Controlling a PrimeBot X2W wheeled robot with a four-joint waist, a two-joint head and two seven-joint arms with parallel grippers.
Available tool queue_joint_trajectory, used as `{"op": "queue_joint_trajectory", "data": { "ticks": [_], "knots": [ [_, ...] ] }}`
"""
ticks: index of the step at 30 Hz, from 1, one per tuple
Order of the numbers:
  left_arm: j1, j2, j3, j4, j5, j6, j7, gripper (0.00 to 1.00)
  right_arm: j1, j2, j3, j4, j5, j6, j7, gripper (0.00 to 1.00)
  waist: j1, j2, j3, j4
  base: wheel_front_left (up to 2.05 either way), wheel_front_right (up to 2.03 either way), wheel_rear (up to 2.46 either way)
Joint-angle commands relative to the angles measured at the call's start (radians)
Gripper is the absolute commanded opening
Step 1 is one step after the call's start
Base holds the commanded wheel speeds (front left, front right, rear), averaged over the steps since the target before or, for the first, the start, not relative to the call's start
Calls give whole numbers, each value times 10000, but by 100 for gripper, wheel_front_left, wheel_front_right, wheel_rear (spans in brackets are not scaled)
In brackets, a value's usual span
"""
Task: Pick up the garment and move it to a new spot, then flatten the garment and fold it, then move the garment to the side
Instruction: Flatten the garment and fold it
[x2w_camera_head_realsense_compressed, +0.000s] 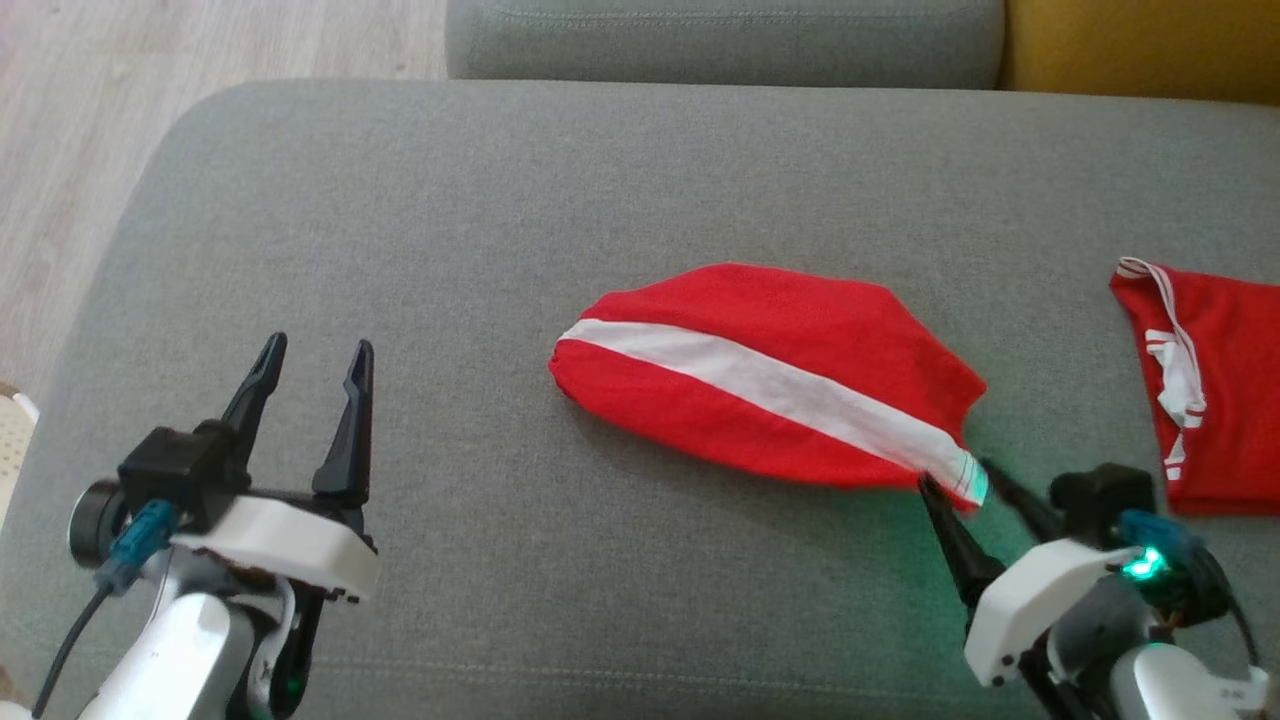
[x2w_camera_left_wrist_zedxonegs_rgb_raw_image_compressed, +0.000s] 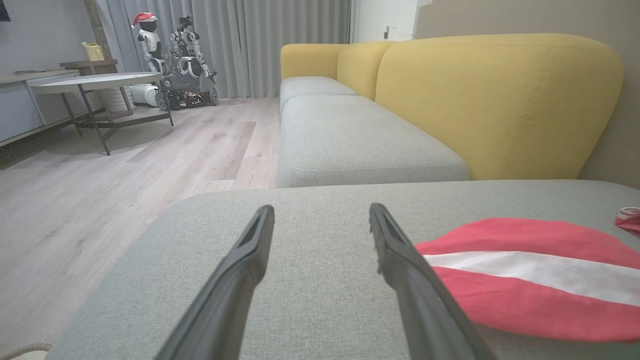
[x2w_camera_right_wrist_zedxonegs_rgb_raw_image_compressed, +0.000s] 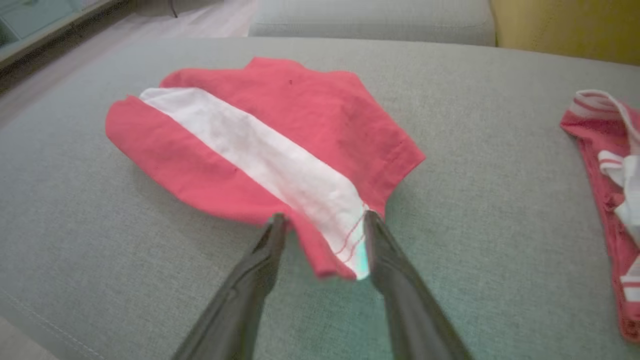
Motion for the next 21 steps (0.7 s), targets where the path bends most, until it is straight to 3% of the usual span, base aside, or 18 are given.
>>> {"op": "queue_joint_trajectory", "data": {
  "ticks": [1,11,21],
  "knots": [
    [-257,356,461,-329,-86,75,24,100,-167,-45,15,-510,-38,-7,-268,100,0,0,-65,-29,0,0,0],
    [358,376,653,-586,-246,481,-29,100,22,598,-961,-2150,-120,-7,-1481,100,0,0,-582,-251,0,0,0],
    [673,560,558,-974,-184,704,274,100,358,895,-1653,-2794,-411,-7,-1550,100,0,0,-797,-363,0,0,0]
  ]
}}
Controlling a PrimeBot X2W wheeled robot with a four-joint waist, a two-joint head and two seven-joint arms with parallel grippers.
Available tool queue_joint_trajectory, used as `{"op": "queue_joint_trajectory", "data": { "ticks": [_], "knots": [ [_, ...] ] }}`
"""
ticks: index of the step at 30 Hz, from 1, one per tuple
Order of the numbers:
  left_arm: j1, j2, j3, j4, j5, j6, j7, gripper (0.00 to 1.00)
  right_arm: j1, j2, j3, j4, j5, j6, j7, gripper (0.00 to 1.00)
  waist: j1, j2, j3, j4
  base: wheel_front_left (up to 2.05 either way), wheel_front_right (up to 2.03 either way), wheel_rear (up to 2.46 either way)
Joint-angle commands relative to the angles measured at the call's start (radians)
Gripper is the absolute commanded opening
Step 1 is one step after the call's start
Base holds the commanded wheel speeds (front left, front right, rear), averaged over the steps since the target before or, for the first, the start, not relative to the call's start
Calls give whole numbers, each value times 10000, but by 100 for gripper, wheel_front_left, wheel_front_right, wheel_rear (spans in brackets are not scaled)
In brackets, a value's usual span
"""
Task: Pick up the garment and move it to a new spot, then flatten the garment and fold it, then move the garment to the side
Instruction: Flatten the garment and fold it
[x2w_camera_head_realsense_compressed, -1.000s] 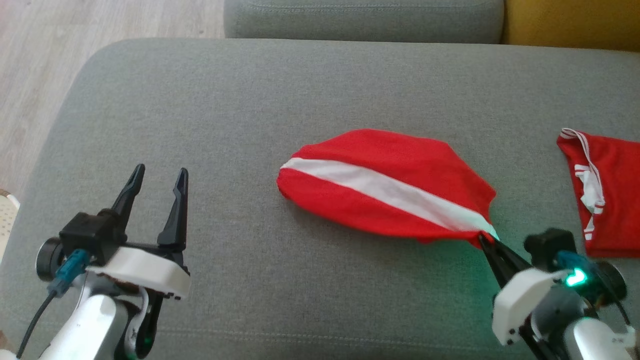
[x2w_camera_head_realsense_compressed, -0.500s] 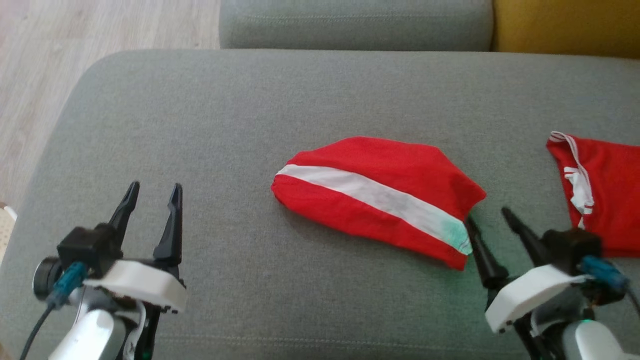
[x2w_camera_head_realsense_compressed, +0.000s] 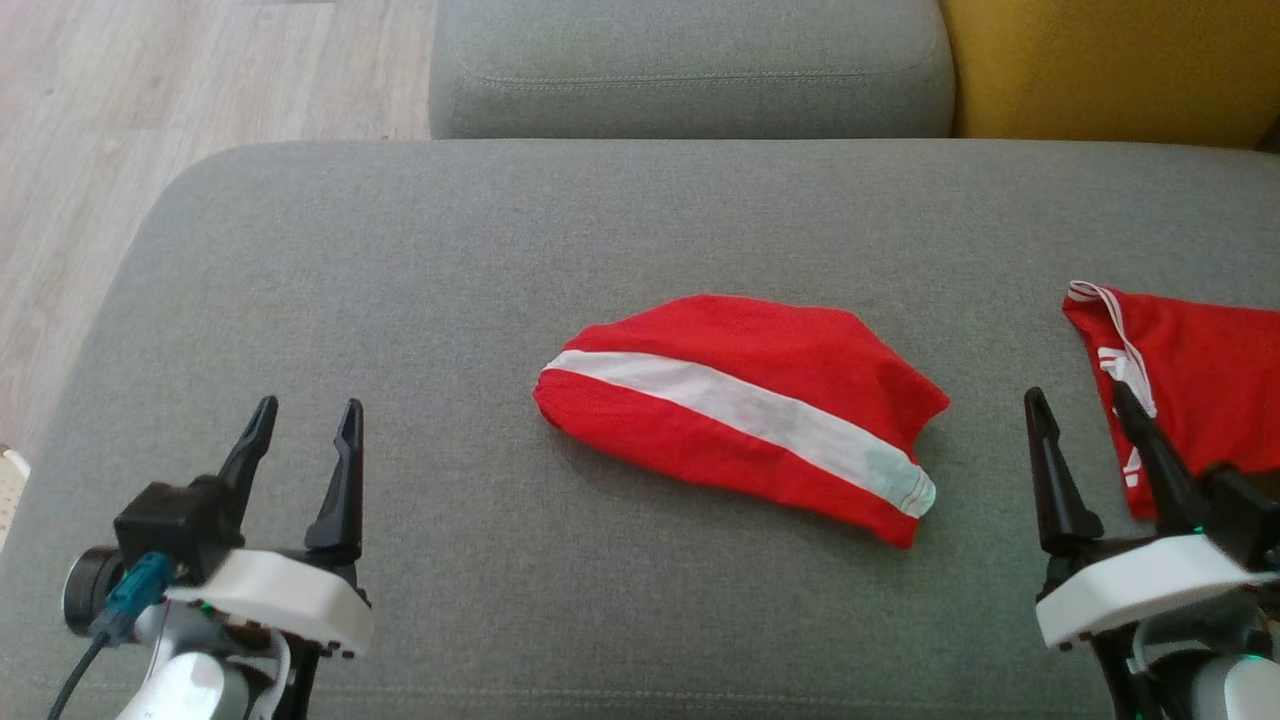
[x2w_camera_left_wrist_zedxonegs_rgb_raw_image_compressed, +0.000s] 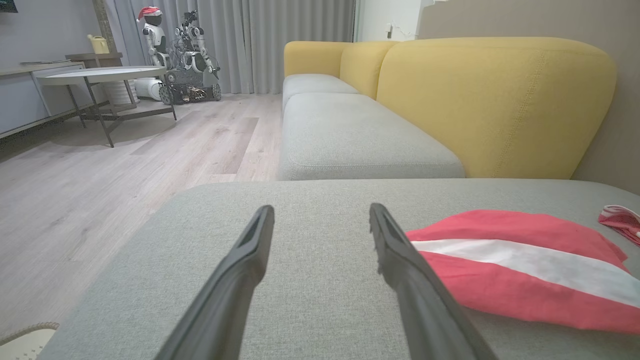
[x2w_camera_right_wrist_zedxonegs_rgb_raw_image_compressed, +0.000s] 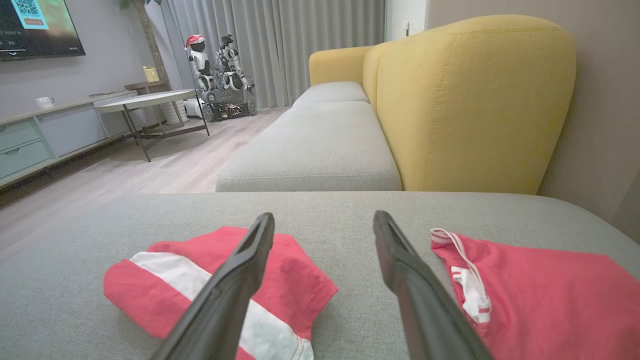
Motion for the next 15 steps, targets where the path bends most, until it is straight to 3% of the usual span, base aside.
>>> {"op": "queue_joint_trajectory", "data": {
  "ticks": [1,15],
  "knots": [
    [-446,336,449,-363,52,90,33,100,-253,-40,149,-478,-119,-7,-54,100,0,-1,5,-6,0,0,0],
    [-685,338,253,-304,6,-51,165,100,-276,56,100,-531,-199,-7,-46,100,0,-1,108,-15,0,0,0]
  ]
}}
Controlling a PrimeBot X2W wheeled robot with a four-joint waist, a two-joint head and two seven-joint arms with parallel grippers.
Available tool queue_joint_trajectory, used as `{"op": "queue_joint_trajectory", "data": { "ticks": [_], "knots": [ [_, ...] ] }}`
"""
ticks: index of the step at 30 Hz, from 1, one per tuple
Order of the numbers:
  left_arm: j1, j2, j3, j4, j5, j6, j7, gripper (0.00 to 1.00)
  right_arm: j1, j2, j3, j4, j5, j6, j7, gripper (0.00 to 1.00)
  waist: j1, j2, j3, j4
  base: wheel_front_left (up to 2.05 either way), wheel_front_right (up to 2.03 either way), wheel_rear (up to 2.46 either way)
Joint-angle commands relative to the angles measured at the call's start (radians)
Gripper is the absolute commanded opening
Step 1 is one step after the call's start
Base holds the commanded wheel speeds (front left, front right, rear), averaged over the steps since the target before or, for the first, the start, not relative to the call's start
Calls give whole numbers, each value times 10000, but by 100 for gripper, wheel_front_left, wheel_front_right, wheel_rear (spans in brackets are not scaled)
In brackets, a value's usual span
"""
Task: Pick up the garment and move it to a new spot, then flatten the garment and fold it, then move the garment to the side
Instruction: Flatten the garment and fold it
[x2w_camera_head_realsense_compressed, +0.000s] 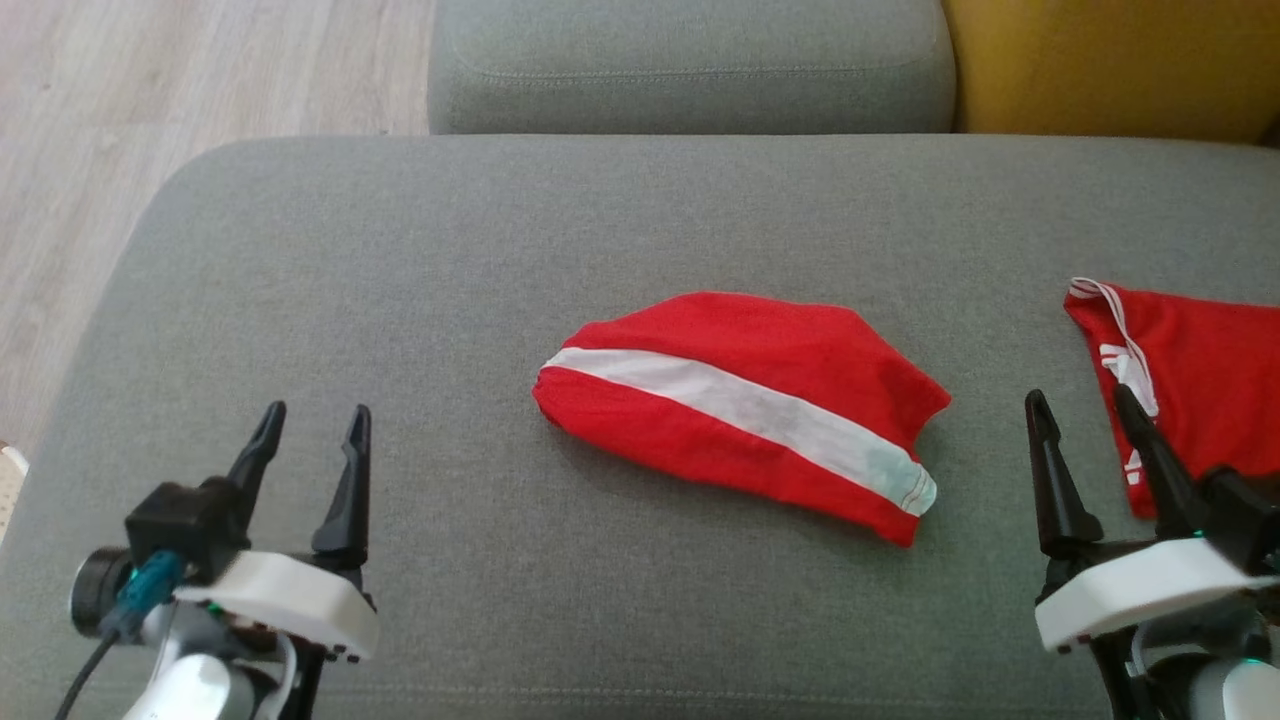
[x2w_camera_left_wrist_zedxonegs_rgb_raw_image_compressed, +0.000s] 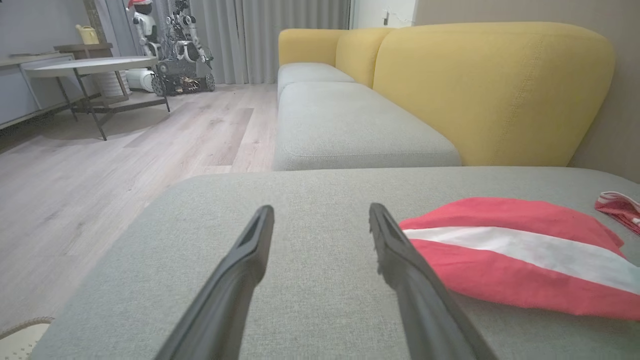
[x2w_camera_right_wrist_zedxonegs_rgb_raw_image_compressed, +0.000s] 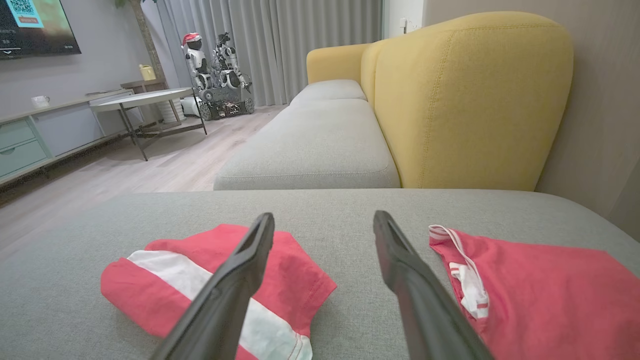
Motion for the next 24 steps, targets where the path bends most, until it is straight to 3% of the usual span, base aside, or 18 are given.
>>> {"op": "queue_joint_trajectory", "data": {
  "ticks": [1,11,16,24],
  "knots": [
    [-798,264,340,-271,38,-77,48,100,-381,-57,185,-448,-94,-7,-45,100,0,0,79,-25,0,0,0],
    [-3400,-770,-600,959,-233,-1371,795,100,-924,-44,350,-581,-145,-7,-88,100,0,0,1121,-612,0,0,0],
    [-4756,-1622,-1025,3179,-733,-2182,1391,100,-1215,-41,456,-538,-198,-7,-138,100,0,0,1671,-1100,0,0,0],
    [-5706,-2359,-995,6985,-1431,-2895,1659,100,-1340,-39,466,-372,-187,-7,-227,100,0,0,1861,-1688,0,0,0]
  ]
}}
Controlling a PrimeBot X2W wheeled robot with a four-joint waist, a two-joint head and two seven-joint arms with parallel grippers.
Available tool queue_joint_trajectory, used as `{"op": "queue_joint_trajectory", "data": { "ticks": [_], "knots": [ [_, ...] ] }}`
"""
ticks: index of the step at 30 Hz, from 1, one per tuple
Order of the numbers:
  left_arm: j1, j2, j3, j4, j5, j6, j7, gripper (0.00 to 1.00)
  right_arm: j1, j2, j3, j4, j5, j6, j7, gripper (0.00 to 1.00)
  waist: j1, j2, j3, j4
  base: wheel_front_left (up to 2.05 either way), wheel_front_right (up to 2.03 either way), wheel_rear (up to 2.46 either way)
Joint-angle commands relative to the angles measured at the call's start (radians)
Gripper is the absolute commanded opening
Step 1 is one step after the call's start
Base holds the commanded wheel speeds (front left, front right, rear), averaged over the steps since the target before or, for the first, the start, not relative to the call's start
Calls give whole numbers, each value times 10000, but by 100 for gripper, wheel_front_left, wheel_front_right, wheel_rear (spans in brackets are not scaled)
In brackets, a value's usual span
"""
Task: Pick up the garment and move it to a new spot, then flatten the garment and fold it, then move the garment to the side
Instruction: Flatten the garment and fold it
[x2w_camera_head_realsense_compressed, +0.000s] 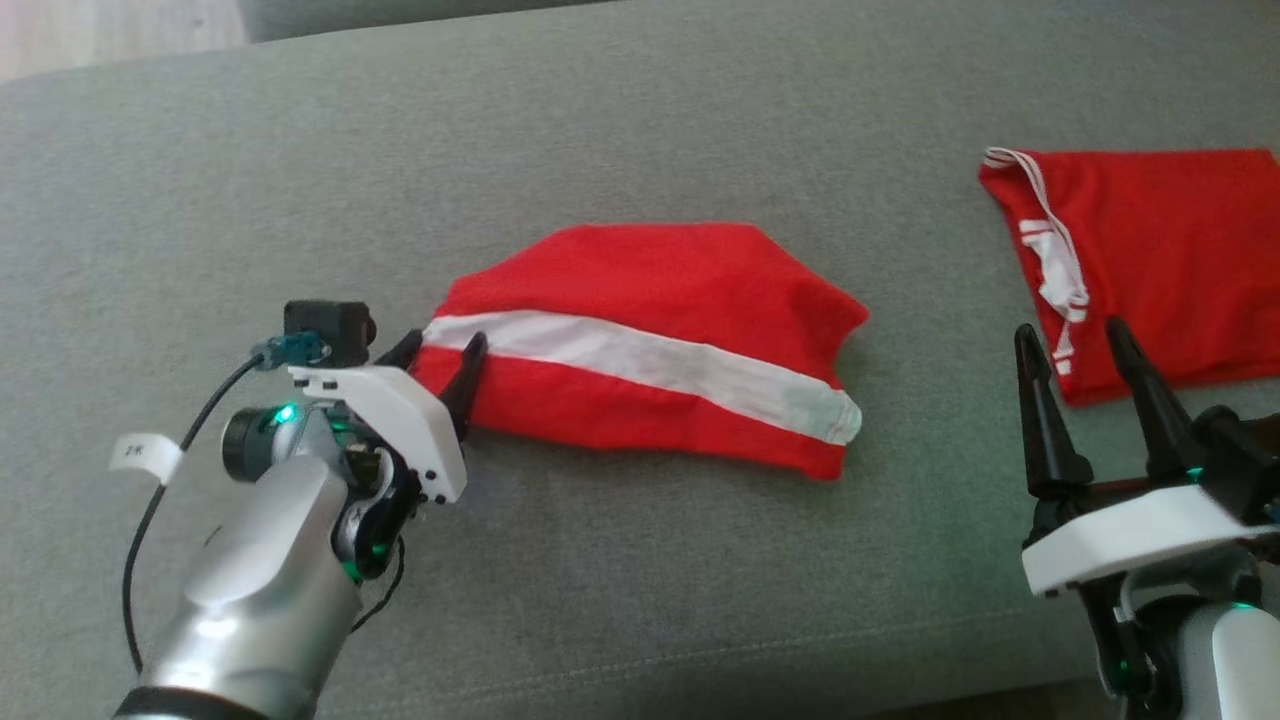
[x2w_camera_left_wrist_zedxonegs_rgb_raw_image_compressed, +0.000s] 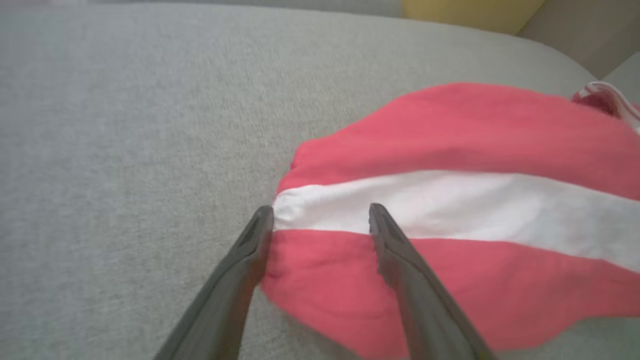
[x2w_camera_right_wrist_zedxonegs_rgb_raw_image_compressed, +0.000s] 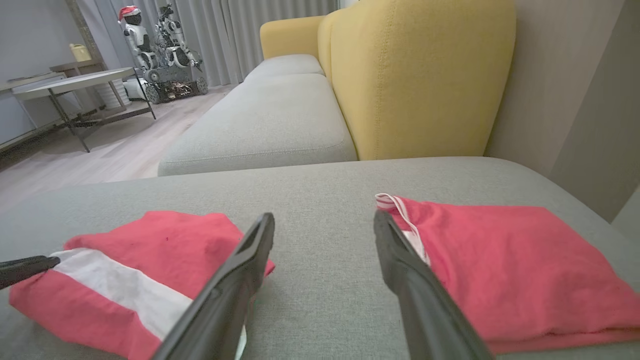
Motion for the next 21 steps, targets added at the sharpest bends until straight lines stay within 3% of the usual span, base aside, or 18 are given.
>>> {"op": "queue_joint_trajectory", "data": {
  "ticks": [1,9,10,11,12,13,21],
  "knots": [
    [-672,156,427,57,-70,-90,-33,100,-392,-52,219,-324,-49,-7,-110,100,0,0,59,-99,0,0,0],
    [-1275,-101,468,2006,-251,-535,-390,100,-399,-52,236,-253,28,-7,-150,100,0,0,175,-245,0,0,0],
    [-1334,-137,451,2163,-262,-588,-414,86,-402,-52,241,-241,39,-7,-143,100,0,0,185,-244,0,0,0],
    [-1391,-170,436,2305,-277,-642,-437,48,-404,-52,254,-231,56,-7,-137,100,0,0,189,-242,0,0,0],
    [-1445,-194,422,2438,-287,-691,-472,31,-408,-52,265,-219,64,-7,-132,100,0,0,195,-240,0,0,0],
    [-1497,-212,409,2565,-296,-735,-510,0,-416,-52,284,-203,73,-7,-130,100,0,0,197,-239,0,0,0],
    [-1823,-348,243,3059,-189,-966,-1258,0,-409,-51,404,22,176,-7,44,100,0,0,46,-178,0,0,0]
  ]
}}
